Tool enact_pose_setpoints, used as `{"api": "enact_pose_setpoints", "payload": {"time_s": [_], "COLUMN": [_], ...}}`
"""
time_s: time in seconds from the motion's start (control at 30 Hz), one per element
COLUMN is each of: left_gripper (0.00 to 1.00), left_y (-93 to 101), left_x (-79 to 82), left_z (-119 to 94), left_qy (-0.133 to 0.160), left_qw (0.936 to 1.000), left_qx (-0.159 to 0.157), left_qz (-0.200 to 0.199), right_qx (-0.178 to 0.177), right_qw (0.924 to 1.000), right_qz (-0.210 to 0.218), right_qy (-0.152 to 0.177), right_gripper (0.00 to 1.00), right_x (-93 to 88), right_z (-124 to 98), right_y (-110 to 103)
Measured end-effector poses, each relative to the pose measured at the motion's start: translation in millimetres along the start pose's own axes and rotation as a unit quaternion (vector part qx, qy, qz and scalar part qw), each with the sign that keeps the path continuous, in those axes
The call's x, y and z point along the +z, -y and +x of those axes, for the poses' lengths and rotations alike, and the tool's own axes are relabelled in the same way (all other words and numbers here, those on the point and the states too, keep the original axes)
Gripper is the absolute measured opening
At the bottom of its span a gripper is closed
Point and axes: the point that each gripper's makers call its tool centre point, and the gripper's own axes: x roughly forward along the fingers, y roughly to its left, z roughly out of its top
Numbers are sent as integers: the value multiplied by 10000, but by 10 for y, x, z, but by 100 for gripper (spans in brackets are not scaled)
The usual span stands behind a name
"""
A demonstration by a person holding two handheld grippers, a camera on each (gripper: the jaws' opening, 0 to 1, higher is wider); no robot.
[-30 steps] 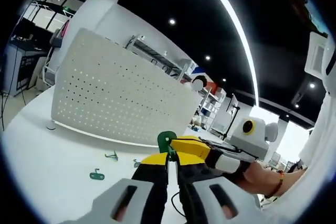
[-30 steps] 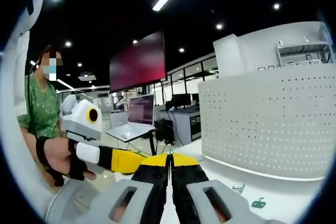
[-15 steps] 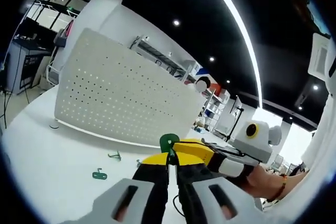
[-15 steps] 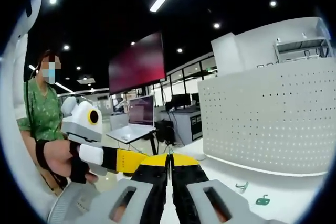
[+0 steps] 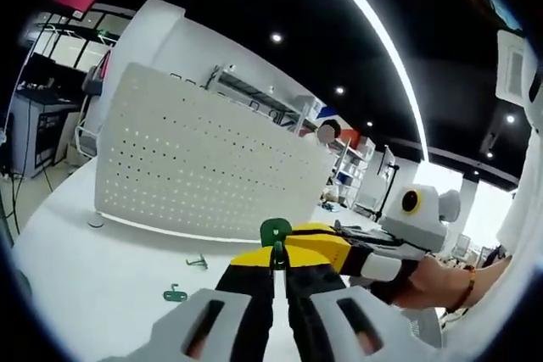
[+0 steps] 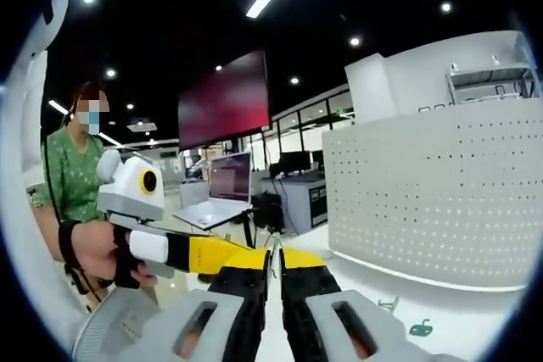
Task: Insert the hook assembly into the mounting plate slot until the hook locks in place.
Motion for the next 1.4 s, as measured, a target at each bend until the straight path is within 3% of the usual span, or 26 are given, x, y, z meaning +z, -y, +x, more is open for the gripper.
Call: {"api": "enact_pose_setpoints", "payload": {"time_s": [0.13,0.3,0.9,1.4], "left_gripper": [3,4,2,2], "left_y": [43,47,68,-14], "left_x": [12,-13,-72,-34], "left_z": [1,-15,2,0], "left_qy": [-31,-126,-254,-215], "left_qw": [9999,9999,9995,9989], "left_qx": [-20,12,45,238], "left_qz": [117,87,170,354], "right_qx": [124,168,125,-34], "right_qw": [9999,9995,9997,9998], "right_qz": [41,-258,-210,-208], "right_qy": [37,-65,1,9], "right_gripper": [1,0,0,9], "right_x": [37,46,33,46], "right_z": [11,4,-38,-91], "right_y": [-37,-80,-72,3]}}
